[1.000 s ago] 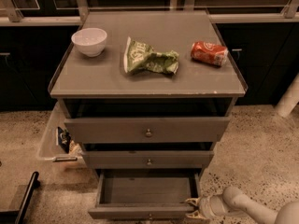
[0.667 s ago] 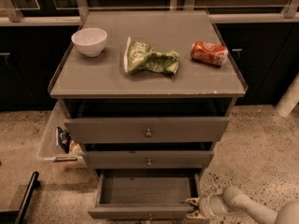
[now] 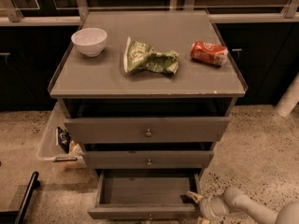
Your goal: Open bottom drawer
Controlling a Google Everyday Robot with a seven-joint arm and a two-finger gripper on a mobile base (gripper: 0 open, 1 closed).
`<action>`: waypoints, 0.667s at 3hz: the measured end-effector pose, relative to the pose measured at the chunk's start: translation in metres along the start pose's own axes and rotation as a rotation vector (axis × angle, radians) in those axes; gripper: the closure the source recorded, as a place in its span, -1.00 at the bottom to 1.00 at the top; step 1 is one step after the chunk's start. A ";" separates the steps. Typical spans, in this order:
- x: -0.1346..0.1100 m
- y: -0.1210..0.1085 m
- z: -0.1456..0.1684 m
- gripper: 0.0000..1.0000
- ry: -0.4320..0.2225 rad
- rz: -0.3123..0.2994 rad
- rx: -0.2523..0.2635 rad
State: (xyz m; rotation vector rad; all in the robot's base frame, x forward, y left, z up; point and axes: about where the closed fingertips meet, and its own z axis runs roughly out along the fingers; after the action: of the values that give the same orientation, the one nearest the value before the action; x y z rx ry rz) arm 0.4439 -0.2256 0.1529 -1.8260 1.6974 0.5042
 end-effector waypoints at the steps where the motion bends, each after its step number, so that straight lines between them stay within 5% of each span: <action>1: -0.005 0.003 0.000 -1.00 -0.010 -0.012 -0.017; 2: -0.020 -0.002 -0.025 -1.00 -0.007 -0.063 0.016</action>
Offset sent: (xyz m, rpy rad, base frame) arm -0.0028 -0.0129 0.0817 -0.0120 -0.1382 0.0583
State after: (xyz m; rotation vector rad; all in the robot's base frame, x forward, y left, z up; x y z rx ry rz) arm 0.4410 -0.2264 0.1849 -1.8581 1.6292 0.4684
